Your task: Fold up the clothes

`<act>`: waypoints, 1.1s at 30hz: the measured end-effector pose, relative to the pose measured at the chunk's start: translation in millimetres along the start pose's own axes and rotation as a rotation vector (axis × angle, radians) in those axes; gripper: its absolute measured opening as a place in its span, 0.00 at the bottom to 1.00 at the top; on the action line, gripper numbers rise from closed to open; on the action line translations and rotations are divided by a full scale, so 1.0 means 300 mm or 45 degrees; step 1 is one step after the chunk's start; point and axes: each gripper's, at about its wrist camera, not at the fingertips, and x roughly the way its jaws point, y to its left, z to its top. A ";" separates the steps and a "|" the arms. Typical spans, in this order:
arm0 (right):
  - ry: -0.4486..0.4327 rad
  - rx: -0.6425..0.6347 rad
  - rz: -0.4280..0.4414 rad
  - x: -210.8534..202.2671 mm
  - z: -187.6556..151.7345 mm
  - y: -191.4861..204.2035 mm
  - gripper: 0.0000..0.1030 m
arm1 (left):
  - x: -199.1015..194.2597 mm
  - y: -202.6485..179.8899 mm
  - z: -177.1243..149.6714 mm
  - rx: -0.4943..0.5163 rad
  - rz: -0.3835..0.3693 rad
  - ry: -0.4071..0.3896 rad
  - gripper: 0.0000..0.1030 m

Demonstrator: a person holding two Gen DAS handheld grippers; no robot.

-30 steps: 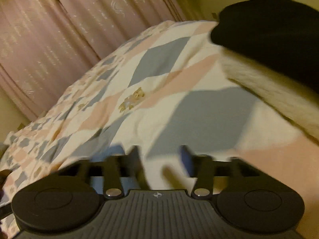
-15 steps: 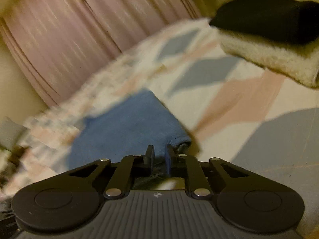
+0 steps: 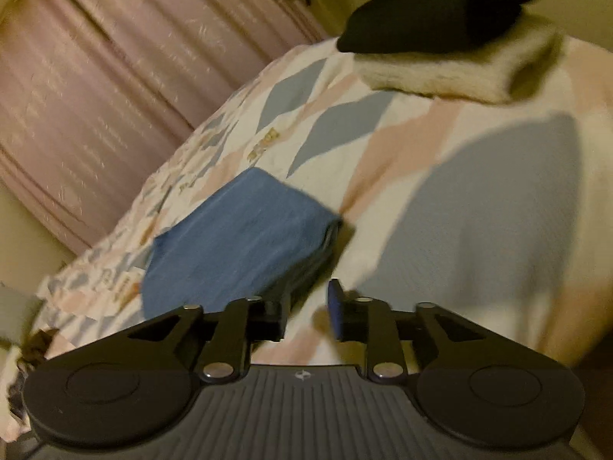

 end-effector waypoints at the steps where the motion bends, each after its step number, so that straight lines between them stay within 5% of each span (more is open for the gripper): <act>1: -0.005 0.000 -0.006 -0.033 -0.029 0.014 0.34 | -0.023 -0.001 -0.006 0.001 0.001 -0.001 0.35; 14: -0.050 -0.252 -0.103 -0.309 -0.226 0.217 0.54 | -0.238 -0.037 -0.093 0.023 -0.009 -0.076 0.41; 33: -0.054 -0.436 -0.199 -0.338 -0.315 0.350 0.77 | -0.366 0.062 -0.146 -0.033 0.027 -0.141 0.49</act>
